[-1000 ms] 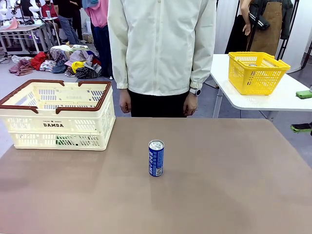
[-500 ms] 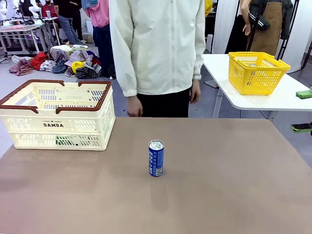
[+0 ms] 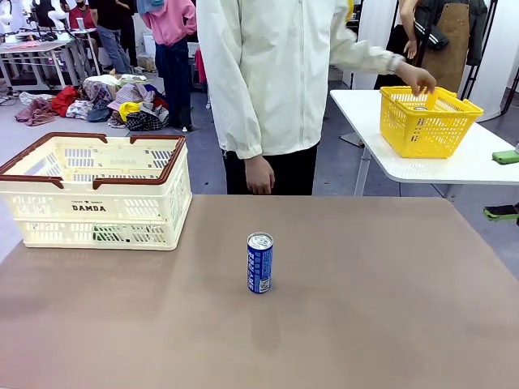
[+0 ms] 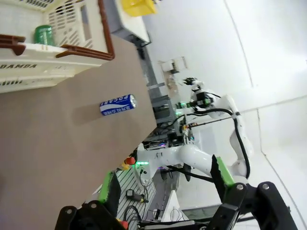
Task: Place the drinks into the Shopping basket.
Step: Pick up one drink and place it into the Shopping basket.
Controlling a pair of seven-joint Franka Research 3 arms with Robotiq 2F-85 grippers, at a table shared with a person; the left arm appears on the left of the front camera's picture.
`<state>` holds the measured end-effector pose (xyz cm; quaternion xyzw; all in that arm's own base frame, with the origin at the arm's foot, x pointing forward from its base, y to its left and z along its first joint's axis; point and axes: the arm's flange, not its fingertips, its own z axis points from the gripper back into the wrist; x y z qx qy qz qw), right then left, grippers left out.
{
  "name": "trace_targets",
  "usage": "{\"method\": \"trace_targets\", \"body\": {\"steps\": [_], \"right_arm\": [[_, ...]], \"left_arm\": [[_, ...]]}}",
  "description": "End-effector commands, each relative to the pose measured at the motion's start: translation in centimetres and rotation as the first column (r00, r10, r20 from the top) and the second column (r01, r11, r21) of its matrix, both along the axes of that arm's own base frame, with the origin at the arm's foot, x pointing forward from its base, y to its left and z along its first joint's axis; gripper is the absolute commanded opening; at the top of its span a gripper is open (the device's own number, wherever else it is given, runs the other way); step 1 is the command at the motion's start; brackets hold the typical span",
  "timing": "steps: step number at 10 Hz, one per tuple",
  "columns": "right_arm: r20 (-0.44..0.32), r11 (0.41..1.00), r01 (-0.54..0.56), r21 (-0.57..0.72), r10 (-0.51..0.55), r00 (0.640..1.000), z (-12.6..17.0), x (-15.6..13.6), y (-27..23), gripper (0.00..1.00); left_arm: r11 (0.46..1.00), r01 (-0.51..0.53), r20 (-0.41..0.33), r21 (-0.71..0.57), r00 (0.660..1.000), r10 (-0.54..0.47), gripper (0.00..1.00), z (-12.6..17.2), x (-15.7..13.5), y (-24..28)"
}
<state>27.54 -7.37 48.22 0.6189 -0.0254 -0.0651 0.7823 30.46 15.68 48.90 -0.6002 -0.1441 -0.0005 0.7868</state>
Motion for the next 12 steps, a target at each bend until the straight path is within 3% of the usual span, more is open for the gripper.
{"method": "trace_targets", "body": {"steps": [1, 3, 4, 6, 8, 9, 12], "right_arm": [[-0.001, 1.000, -0.004, 0.007, 0.004, 1.000, 0.5, 0.0, -0.1, 1.00], [-0.001, 1.000, -0.004, 0.007, 0.004, 1.000, 0.5, 0.0, -0.1, 1.00], [-0.001, 1.000, -0.004, 0.007, 0.004, 1.000, 0.5, 0.0, -0.1, 1.00], [-0.001, 1.000, -0.004, 0.007, 0.004, 1.000, 0.5, 0.0, -0.1, 1.00], [-0.001, 1.000, -0.004, 0.007, 0.004, 1.000, 0.5, 0.0, -0.1, 1.00], [-0.001, 1.000, -0.004, 0.007, 0.004, 1.000, 0.5, 0.0, -0.1, 1.00], [-0.001, 1.000, -0.004, 0.007, 0.004, 1.000, 0.5, 0.0, -0.1, 1.00]], "left_arm": [[0.985, -0.048, -0.146, 0.165, 0.987, 0.073, 1.00, 5.0, -0.8, -5.5], [0.933, 0.031, -0.168, 0.359, 0.985, 0.032, 1.00, 10.2, 1.2, -15.1], [0.876, 0.108, -0.207, 0.471, 0.978, -0.009, 1.00, 11.1, 3.2, -20.8], [0.718, 0.198, -0.249, 0.668, 0.968, -0.035, 1.00, 10.1, 5.7, -31.5], [0.546, 0.178, -0.192, 0.819, 0.981, -0.032, 1.00, 8.3, 6.5, -40.2], [0.715, 0.190, -0.217, 0.673, 0.975, -0.054, 1.00, 9.2, 2.9, -37.6], [0.715, 0.190, -0.217, 0.673, 0.975, -0.054, 1.00, 9.2, 2.9, -37.6]]}}
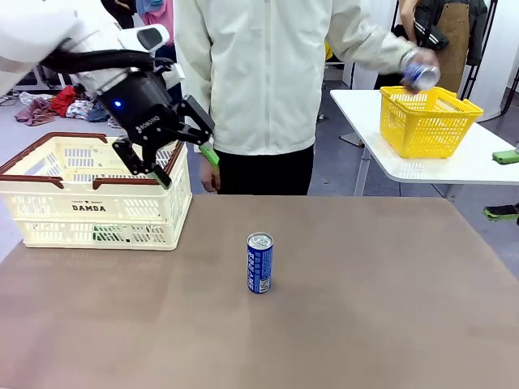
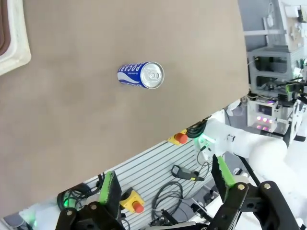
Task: Place the drinks into the Shopping basket.
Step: Pick up one drink and place it into the Shopping basket.
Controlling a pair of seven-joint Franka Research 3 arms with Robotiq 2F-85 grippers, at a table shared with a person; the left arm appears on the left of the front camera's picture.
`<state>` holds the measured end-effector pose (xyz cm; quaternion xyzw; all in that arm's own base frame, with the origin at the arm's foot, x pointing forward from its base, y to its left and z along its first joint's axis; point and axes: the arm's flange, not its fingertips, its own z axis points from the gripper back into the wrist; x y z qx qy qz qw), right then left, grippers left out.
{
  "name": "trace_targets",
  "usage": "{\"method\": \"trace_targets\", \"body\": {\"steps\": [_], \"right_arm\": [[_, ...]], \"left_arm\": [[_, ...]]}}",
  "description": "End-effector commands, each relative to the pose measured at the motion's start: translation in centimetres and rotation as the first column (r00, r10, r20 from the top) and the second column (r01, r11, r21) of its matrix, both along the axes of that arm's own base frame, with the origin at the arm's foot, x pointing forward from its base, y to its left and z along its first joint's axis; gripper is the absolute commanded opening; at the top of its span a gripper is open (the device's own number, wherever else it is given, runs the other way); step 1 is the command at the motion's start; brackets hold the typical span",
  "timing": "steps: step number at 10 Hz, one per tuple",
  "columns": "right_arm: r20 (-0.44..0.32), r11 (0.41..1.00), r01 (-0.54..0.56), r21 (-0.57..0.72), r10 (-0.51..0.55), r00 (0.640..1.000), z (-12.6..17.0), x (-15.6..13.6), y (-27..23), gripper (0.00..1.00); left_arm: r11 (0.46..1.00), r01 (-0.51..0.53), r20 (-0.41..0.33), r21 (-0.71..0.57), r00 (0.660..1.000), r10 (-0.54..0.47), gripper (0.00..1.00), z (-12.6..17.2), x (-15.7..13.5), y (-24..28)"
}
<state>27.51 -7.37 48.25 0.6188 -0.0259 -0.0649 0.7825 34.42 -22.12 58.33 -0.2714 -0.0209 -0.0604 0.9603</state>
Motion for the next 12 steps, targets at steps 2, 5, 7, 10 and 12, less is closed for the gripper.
{"method": "trace_targets", "body": {"steps": [2, 5, 7, 10, 12], "right_arm": [[-0.002, 1.000, -0.004, 0.007, 0.004, 1.000, 0.5, 0.0, -0.1, 1.00], [-0.002, 1.000, -0.004, 0.007, 0.004, 1.000, 0.5, 0.0, -0.1, 1.00], [-0.002, 1.000, -0.004, 0.007, 0.004, 1.000, 0.5, 0.0, -0.1, 1.00], [-0.002, 1.000, -0.004, 0.007, 0.004, 1.000, 0.5, 0.0, -0.1, 1.00], [-0.002, 1.000, -0.004, 0.007, 0.004, 1.000, 0.5, 0.0, -0.1, 1.00]], "left_arm": [[0.998, 0.055, -0.067, 0.033, 0.996, -0.053, 1.00, -2.0, 1.7, -2.0], [0.991, 0.060, -0.084, 0.118, 0.995, -0.050, 1.00, -5.0, 3.2, -5.0], [0.986, 0.135, -0.172, 0.095, 0.978, -0.117, 1.00, -6.5, 3.9, -5.3], [0.980, 0.031, -0.177, -0.195, 0.982, -0.067, 1.00, 0.7, 1.5, 12.3], [0.952, -0.032, -0.162, -0.303, 0.987, -0.019, 1.00, 1.5, -2.4, 21.0]]}}
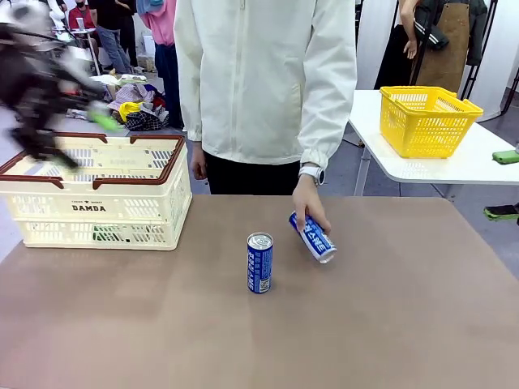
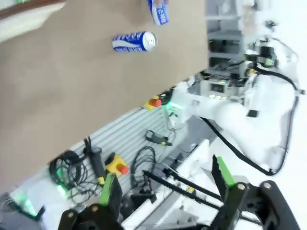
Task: Place the drinks into the Shopping basket.
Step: Pick up one drink and place it into the Shopping basket.
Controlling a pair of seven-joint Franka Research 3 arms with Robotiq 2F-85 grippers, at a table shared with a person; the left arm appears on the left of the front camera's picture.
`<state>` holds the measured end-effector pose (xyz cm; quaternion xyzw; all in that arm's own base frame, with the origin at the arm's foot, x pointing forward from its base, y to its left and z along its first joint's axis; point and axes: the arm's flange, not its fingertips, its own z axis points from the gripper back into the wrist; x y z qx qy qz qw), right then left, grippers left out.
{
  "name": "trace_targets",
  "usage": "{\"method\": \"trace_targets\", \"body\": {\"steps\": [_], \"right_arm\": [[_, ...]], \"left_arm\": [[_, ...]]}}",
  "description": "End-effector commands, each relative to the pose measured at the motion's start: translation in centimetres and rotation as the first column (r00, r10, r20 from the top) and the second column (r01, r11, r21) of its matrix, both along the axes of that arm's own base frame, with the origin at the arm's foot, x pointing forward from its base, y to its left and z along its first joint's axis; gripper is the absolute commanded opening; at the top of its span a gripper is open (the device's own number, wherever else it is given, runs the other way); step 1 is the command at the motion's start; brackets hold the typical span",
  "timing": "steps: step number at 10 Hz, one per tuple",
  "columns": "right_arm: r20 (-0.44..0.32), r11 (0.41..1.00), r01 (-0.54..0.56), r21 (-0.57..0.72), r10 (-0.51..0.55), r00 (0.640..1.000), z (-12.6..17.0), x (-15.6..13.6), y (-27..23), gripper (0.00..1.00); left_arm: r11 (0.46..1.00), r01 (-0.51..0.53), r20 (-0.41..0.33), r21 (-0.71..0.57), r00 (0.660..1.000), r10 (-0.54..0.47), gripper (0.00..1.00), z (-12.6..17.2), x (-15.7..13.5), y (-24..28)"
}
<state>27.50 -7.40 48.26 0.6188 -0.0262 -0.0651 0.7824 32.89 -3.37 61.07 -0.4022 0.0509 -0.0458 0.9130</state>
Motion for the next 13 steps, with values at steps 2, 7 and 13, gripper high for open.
{"method": "trace_targets", "body": {"steps": [2, 7, 13], "right_arm": [[-0.002, 1.000, -0.005, 0.007, 0.005, 1.000, 0.4, 0.0, 0.0, 1.00], [-0.002, 1.000, -0.005, 0.007, 0.005, 1.000, 0.4, 0.0, 0.0, 1.00], [-0.002, 1.000, -0.005, 0.007, 0.005, 1.000, 0.4, 0.0, 0.0, 1.00]], "left_arm": [[0.982, -0.082, 0.011, -0.170, 0.996, 0.085, 1.00, -2.9, -3.7, 7.6], [0.971, -0.046, 0.034, -0.233, 0.998, 0.055, 1.00, -3.7, -4.6, 8.5], [0.980, 0.000, -0.064, 0.197, 0.998, 0.013, 1.00, -2.8, 2.4, -12.0]]}}
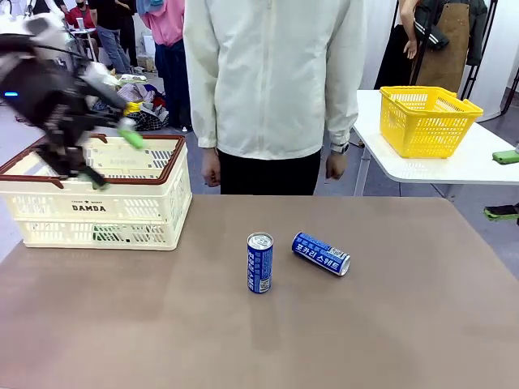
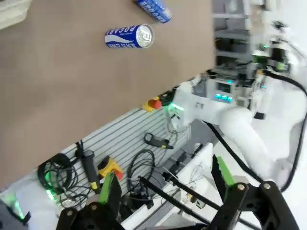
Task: Place the drinks into the Shopping basket.
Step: Pick up one drink and place it into the Shopping basket.
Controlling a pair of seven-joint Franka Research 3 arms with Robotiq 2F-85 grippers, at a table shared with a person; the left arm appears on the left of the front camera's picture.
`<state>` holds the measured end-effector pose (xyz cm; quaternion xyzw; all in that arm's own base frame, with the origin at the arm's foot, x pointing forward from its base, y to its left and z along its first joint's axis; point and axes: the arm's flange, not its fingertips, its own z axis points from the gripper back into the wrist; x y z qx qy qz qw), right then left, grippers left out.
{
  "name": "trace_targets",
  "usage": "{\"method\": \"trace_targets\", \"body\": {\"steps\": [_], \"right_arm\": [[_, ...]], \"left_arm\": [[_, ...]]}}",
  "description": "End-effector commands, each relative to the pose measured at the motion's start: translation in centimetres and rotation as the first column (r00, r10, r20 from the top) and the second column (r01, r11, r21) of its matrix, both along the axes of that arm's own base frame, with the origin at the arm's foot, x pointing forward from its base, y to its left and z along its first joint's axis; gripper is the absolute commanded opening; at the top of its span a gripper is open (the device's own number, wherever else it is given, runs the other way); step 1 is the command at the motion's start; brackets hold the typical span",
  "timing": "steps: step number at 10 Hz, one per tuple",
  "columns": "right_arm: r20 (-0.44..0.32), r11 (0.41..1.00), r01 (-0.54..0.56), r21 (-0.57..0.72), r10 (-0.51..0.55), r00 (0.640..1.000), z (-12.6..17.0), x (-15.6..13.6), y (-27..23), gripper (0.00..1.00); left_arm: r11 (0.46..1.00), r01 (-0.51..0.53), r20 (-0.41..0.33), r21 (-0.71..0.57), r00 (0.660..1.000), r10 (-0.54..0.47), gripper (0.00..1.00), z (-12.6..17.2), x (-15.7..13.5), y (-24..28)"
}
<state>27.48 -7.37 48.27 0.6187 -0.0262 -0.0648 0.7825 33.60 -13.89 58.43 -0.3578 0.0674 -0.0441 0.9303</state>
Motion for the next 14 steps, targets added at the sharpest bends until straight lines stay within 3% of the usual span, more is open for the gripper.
{"method": "trace_targets", "body": {"steps": [1, 2, 5, 6, 9, 12, 14], "right_arm": [[-0.002, 1.000, -0.004, 0.007, 0.004, 1.000, 0.4, 0.0, -0.1, 1.00], [-0.002, 1.000, -0.004, 0.007, 0.004, 1.000, 0.4, 0.0, -0.1, 1.00], [-0.002, 1.000, -0.004, 0.007, 0.004, 1.000, 0.4, 0.0, -0.1, 1.00], [-0.002, 1.000, -0.004, 0.007, 0.004, 1.000, 0.4, 0.0, -0.1, 1.00], [-0.002, 1.000, -0.004, 0.007, 0.004, 1.000, 0.4, 0.0, -0.1, 1.00], [-0.002, 1.000, -0.004, 0.007, 0.004, 1.000, 0.4, 0.0, -0.1, 1.00], [-0.002, 1.000, -0.004, 0.007, 0.004, 1.000, 0.4, 0.0, -0.1, 1.00]], "left_arm": [[0.983, -0.018, -0.049, 0.183, 0.998, 0.027, 1.00, -1.2, 2.3, -5.0], [0.959, -0.052, -0.037, 0.279, 0.997, 0.064, 1.00, -2.8, 2.8, -8.8], [0.887, 0.016, -0.074, 0.462, 0.997, 0.021, 1.00, -8.3, 3.6, -18.1], [0.864, -0.008, -0.046, 0.504, 0.998, 0.036, 1.00, -9.9, 3.9, -20.1], [0.854, -0.115, 0.142, 0.507, 0.989, 0.049, 1.00, -13.3, 4.3, -24.2], [0.841, -0.159, 0.251, 0.517, 0.967, 0.028, 1.00, -15.8, 5.0, -25.7], [0.823, -0.176, 0.284, 0.539, 0.959, 0.019, 1.00, -16.6, 5.5, -26.0]]}}
